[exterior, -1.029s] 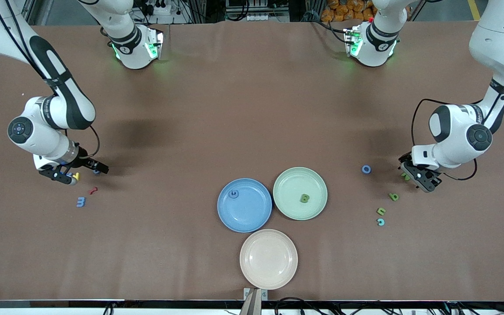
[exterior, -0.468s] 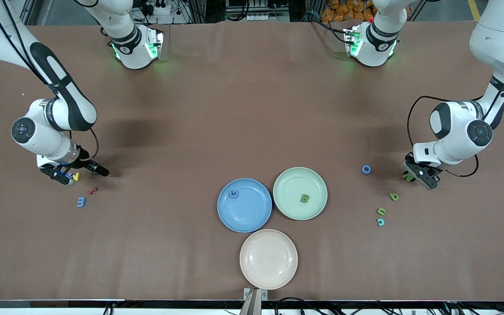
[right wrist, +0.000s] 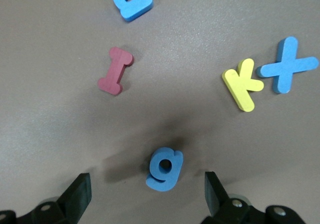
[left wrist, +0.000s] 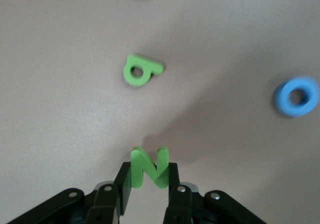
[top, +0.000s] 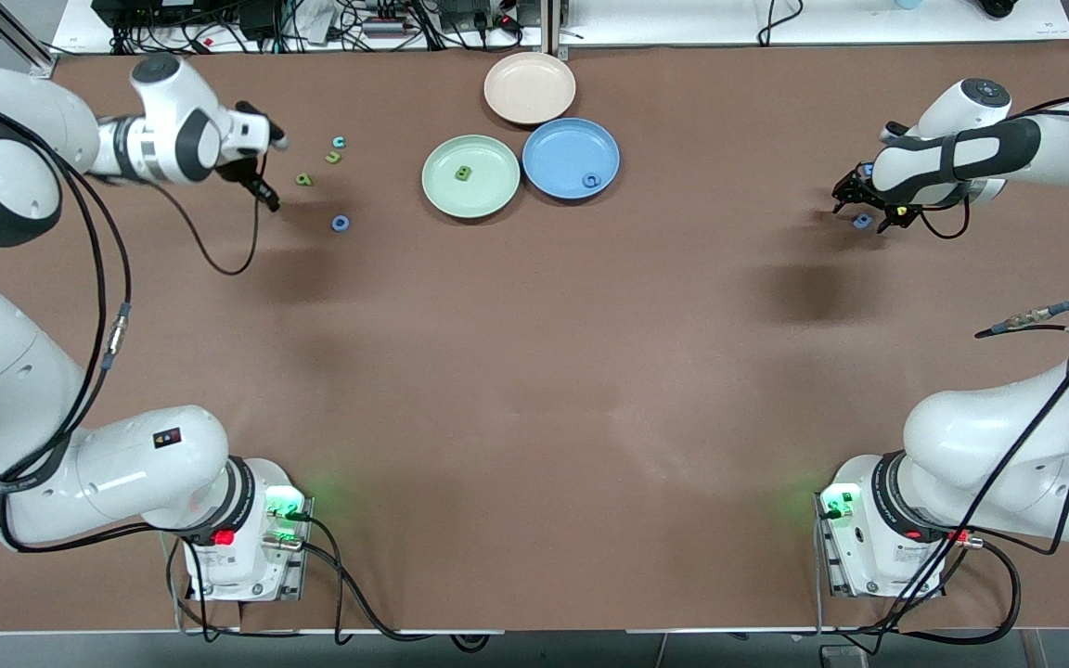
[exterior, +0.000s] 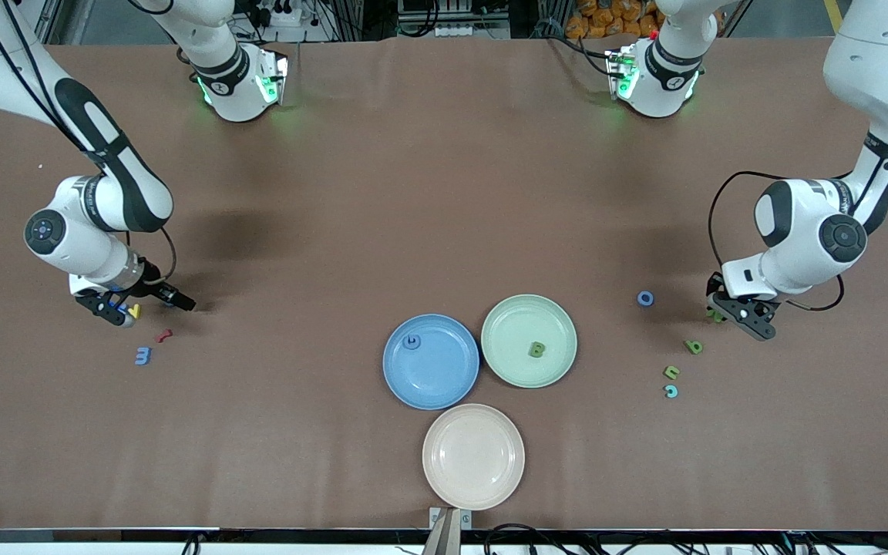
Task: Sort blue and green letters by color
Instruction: 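Grasp green N with the left gripper while the right gripper lowers to g, then drop N in the green plate with the left gripper while the right grasps g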
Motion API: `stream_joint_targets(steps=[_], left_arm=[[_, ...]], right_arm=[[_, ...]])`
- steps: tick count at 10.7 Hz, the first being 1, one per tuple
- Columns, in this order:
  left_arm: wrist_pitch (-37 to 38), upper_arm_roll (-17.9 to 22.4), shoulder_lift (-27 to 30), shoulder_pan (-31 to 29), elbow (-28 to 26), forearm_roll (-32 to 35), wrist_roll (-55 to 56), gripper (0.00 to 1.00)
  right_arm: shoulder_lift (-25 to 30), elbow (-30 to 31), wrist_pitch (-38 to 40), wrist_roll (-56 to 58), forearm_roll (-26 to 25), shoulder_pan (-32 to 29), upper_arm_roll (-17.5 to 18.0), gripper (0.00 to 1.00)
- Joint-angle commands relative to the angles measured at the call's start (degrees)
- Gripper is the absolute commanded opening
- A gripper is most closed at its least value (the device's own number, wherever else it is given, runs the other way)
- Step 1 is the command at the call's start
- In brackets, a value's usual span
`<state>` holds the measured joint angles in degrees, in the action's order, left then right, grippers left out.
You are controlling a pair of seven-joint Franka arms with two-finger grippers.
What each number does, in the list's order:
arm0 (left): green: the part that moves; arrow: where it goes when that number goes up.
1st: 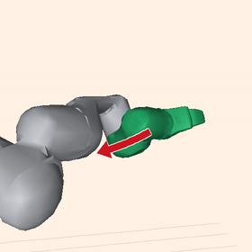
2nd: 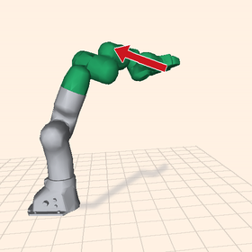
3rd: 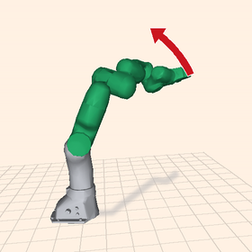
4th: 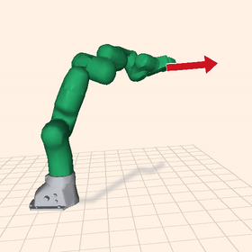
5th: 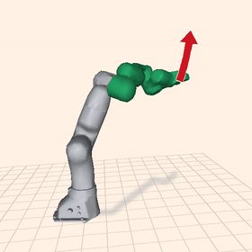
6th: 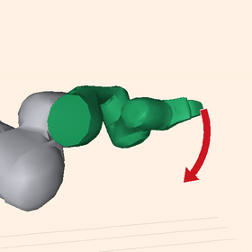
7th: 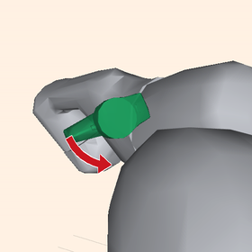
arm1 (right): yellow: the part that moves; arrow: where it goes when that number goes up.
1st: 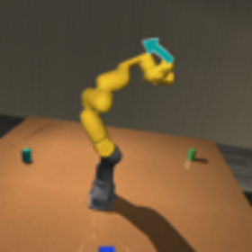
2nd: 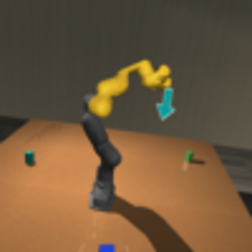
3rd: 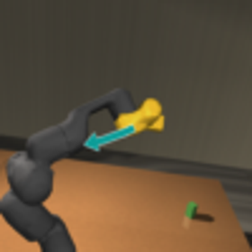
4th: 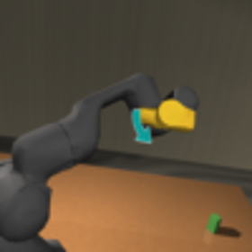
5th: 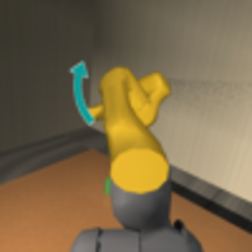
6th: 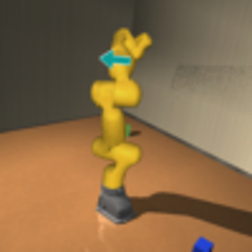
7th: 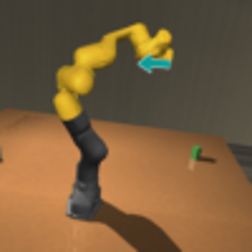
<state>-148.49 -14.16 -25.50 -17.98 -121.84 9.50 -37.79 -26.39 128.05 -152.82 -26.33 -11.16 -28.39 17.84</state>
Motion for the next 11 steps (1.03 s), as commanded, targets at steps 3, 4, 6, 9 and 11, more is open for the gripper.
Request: stream_joint_targets(steps=[3,4,6,9,11], left_arm=[[13.8,0.4,2.6,11.7,9.2,-5.0,27.3,0.00],[13.8,0.5,2.0,14.3,10.6,-6.3,33.1,0.00],[14.3,1.8,0.2,19.6,13.7,-6.6,44.1,0.00],[15.8,3.4,-3.1,26.7,18.6,-6.7,58.0,0.00],[16.7,3.5,-5.4,30.5,22.2,-6.9,65.9,0.00]], right_arm=[[-0.3,0.0,-0.8,-0.7,-3.7,-1.8,0.6,1.00],[-0.4,-0.1,-0.8,-0.7,-3.8,-1.9,0.6,1.00],[-1.0,-0.3,-0.9,-0.7,-5.4,-2.2,0.5,1.00],[-1.5,-0.6,-0.9,-0.7,-6.7,-2.4,0.5,1.00],[-1.5,-0.9,-0.7,-0.7,-7.8,-2.1,0.5,1.00]])
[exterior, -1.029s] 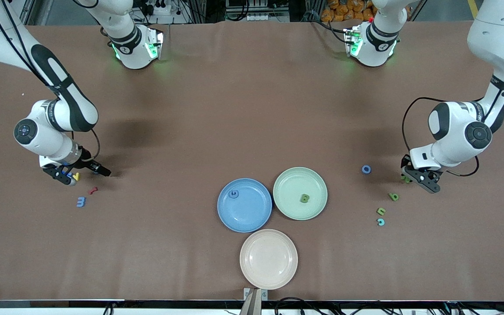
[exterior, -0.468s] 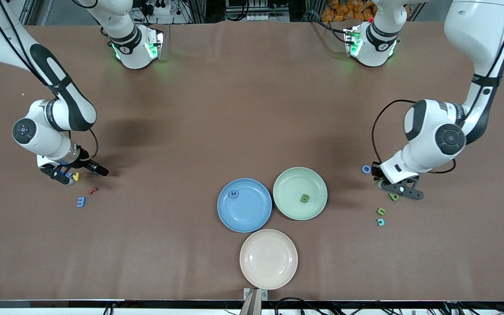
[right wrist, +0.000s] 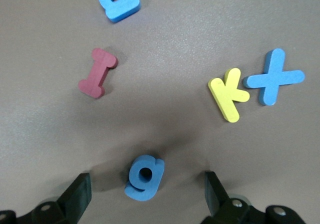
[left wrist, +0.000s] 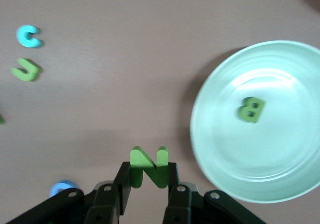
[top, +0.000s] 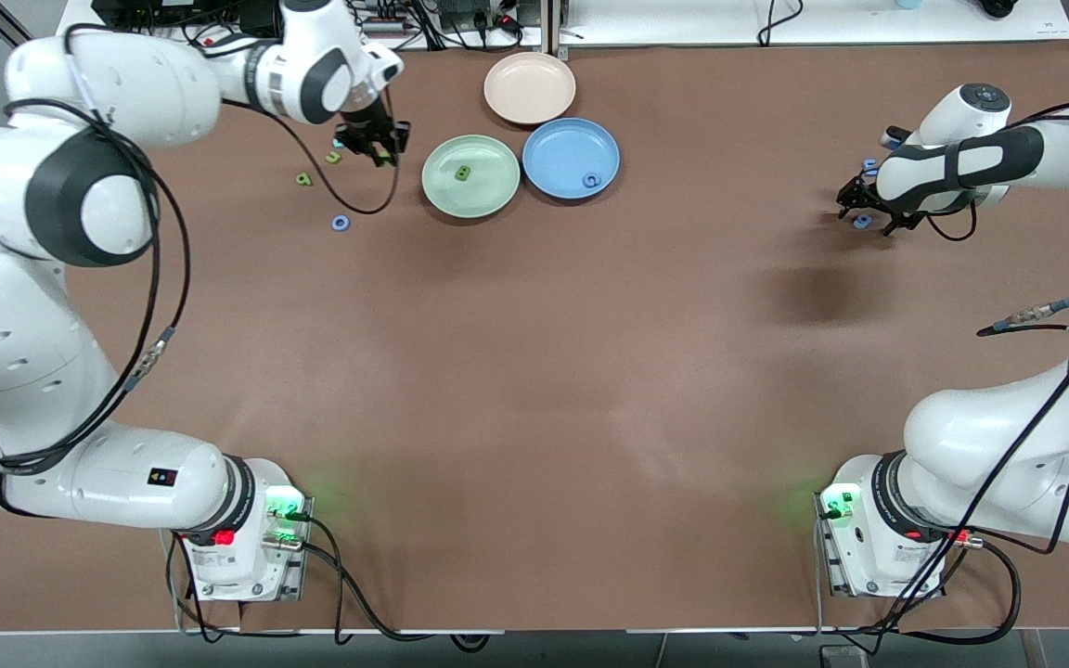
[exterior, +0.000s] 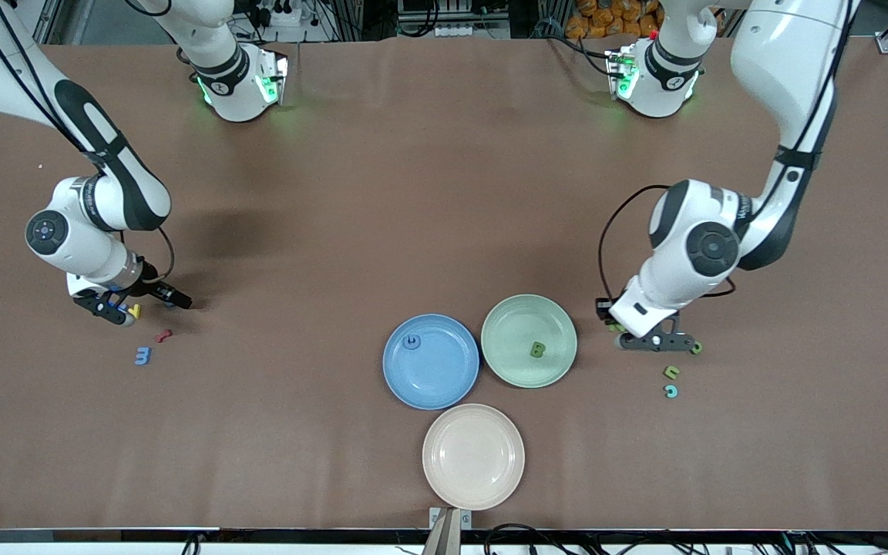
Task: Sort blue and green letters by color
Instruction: 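Drop N in the green plate with the left gripper while the right grasps g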
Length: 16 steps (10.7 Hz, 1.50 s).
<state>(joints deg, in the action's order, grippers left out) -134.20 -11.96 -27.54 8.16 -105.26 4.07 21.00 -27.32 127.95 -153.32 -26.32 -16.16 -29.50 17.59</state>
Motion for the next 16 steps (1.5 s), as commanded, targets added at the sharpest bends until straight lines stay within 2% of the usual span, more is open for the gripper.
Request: stream_joint_targets(steps=[1,3,7,8,9,10,11,14,16], left_arm=[[2.5,1.3,-4.4,5.8,7.0,-2.9,9.6,0.00],[2.5,1.3,-5.8,8.2,9.2,-6.0,12.4,0.00],[2.5,1.7,-9.3,11.2,13.4,-6.4,18.2,0.00],[2.5,1.9,-9.2,11.1,13.3,-5.7,17.7,0.99],[2.5,2.1,-8.6,10.7,13.0,-4.0,16.8,1.00],[3.8,2.1,-8.0,10.1,12.7,-2.2,14.6,1.00],[5.4,2.0,-7.5,8.8,12.7,-2.0,12.5,1.00],[7.5,2.0,-6.0,4.7,11.5,-1.9,1.6,1.00],[7.5,1.2,-5.2,0.0,10.3,-1.8,-7.5,1.00]], right_arm=[[-0.5,-0.9,-0.1,-0.8,-4.0,-1.3,0.7,1.00],[-0.5,-0.9,-0.1,-0.7,-4.5,-1.0,0.3,1.00],[-0.5,-0.9,-0.1,-0.8,-4.9,-0.9,0.2,1.00],[-0.5,-0.9,-0.1,-0.8,-5.0,-0.7,0.2,0.75],[-0.5,-0.9,-0.1,-0.8,-5.9,-0.7,0.2,0.37],[-0.5,-0.9,-0.1,-0.8,-7.5,-0.9,0.2,0.08],[-0.5,-0.9,-0.1,-0.8,-8.2,-1.1,0.2,0.00],[-0.5,-0.9,0.2,-0.8,-9.2,-0.8,0.3,0.00],[-0.4,-2.3,0.9,-1.0,-9.2,0.0,0.6,0.00]])
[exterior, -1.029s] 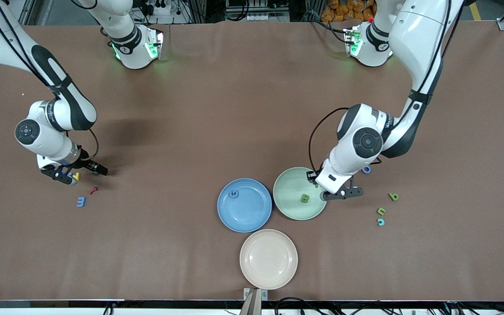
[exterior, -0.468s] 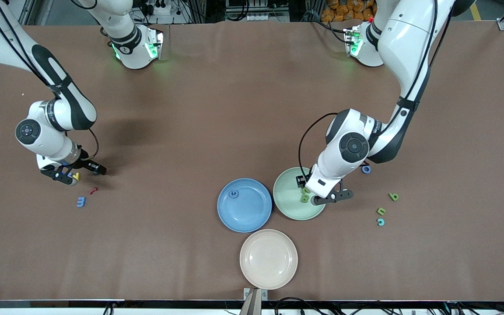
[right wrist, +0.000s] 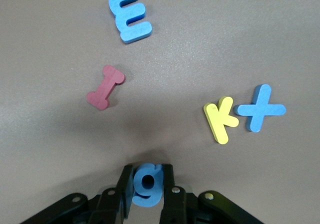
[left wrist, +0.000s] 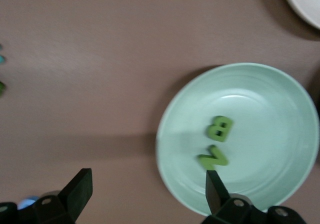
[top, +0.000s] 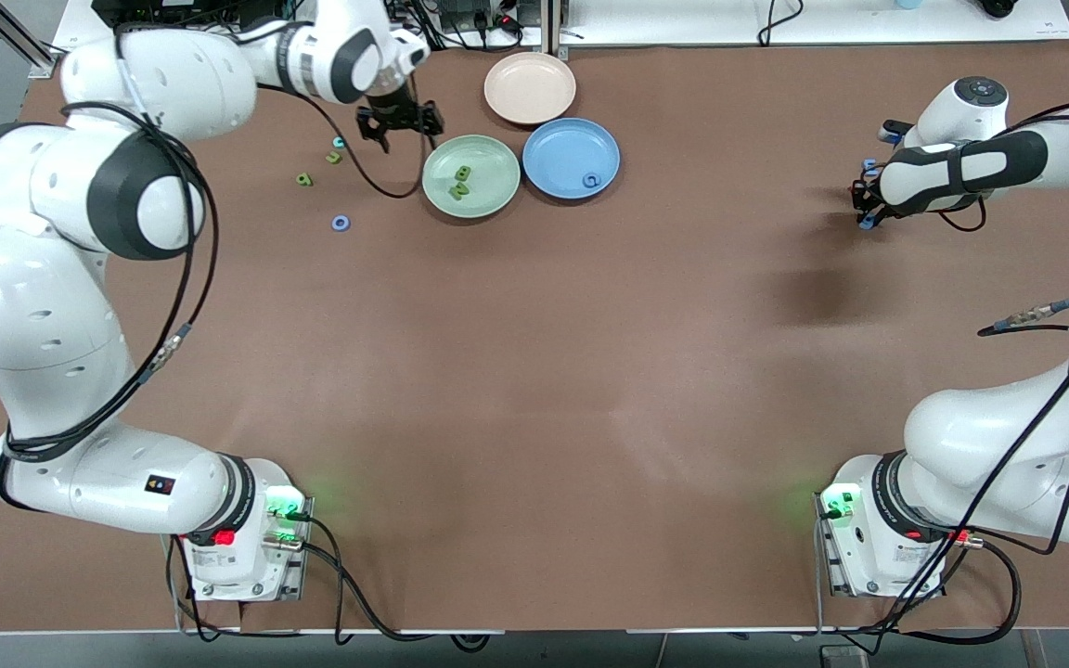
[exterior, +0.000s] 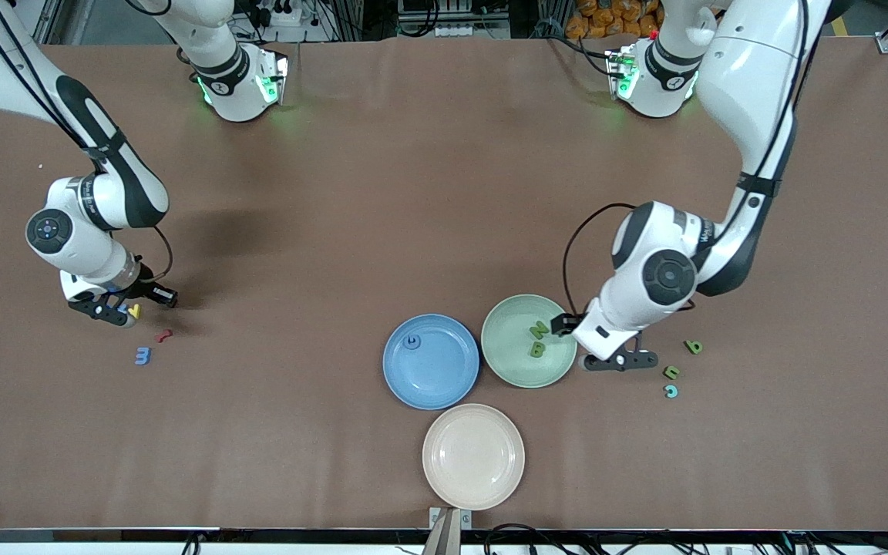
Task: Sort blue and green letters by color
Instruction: 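Lift blue g with the right gripper while the left gripper returns to letters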
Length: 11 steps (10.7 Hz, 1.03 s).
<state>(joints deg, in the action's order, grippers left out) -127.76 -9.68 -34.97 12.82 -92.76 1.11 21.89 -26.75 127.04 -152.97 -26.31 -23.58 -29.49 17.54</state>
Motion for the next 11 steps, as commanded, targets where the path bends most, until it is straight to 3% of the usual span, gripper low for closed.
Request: stream_joint_targets(steps=[1,4,7,11], left_arm=[[1.1,-1.8,2.3,-6.7,-2.5,2.2,-11.9,1.00],[1.1,-4.3,1.7,-13.0,-3.0,7.9,-19.9,1.00],[0.1,-4.3,0.9,-17.6,-5.0,8.6,-28.8,1.00],[-7.1,-4.5,0.3,-21.9,-9.6,12.2,-32.8,1.00]], right_arm=[[-0.9,-2.4,1.5,-1.2,-1.6,1.6,0.8,0.00],[-1.0,-5.5,4.4,-5.6,-1.2,7.6,0.9,0.00],[-2.2,-9.2,6.6,-13.2,0.1,14.1,1.1,0.00],[-4.6,-19.0,15.5,-17.8,16.5,24.6,0.9,0.00]])
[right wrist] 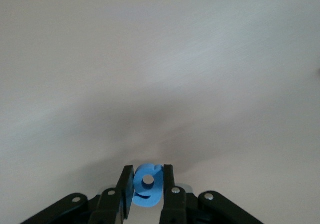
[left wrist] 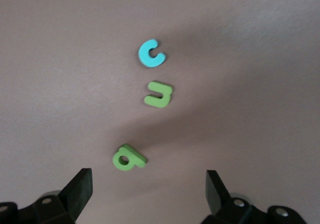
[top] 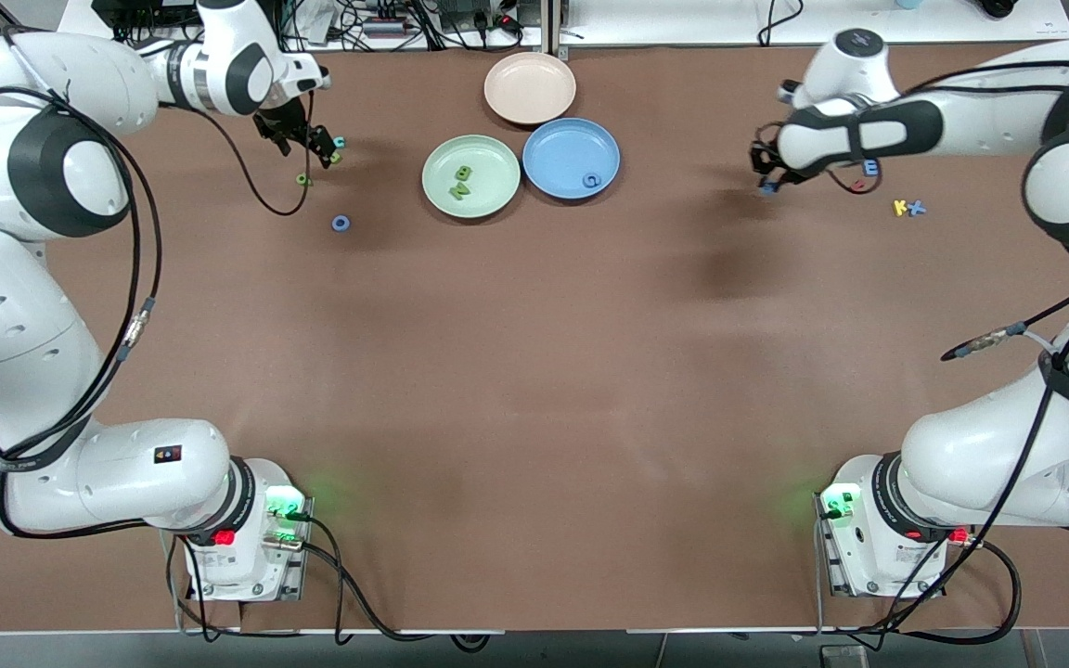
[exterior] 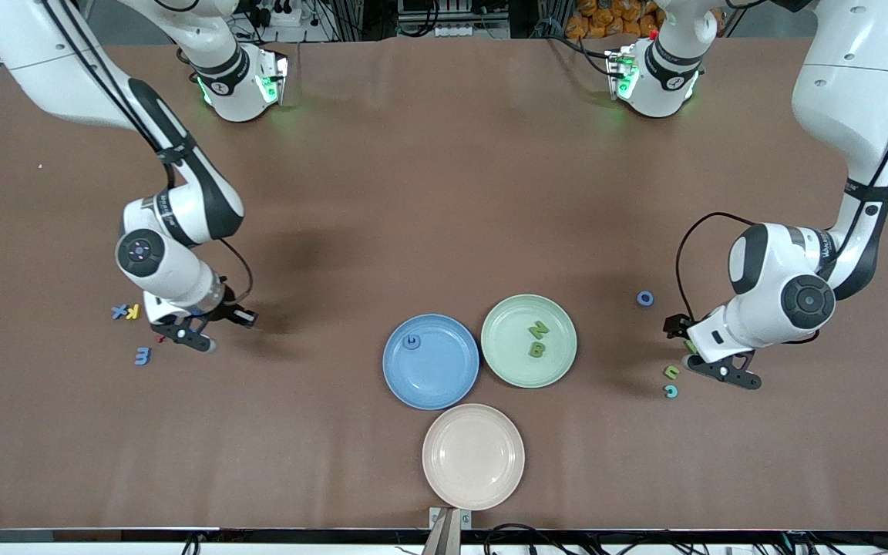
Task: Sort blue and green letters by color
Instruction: 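Lift blue g with the right gripper while the left gripper returns to letters, then drop g in the blue plate with the right gripper while the left grasps q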
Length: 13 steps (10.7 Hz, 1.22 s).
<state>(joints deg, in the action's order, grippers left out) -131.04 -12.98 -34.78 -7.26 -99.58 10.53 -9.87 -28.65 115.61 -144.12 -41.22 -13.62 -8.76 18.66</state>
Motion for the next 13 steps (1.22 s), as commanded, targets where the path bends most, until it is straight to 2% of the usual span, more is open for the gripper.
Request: stream_joint_targets(steps=[1,4,11,13], left_arm=[[-5.0,-1.2,-0.4,-2.2,-3.2,2.9,-1.2,1.00],[-10.1,-1.1,-2.1,-4.2,-4.7,6.1,-1.6,1.00],[-12.2,-1.3,-2.8,-5.2,-6.0,6.8,-0.9,1.00],[-12.8,-1.3,-2.9,-5.1,-6.4,6.6,-0.3,1.00]], right_arm=[[-3.7,-10.6,9.6,-6.0,7.6,6.2,-0.2,0.00],[-8.0,-18.0,11.6,-20.7,7.6,13.9,-0.2,0.00],[-13.0,-31.1,8.3,-46.3,8.3,25.9,0.1,0.00],[-13.2,-33.1,1.0,-47.5,15.3,28.5,-0.2,0.00]])
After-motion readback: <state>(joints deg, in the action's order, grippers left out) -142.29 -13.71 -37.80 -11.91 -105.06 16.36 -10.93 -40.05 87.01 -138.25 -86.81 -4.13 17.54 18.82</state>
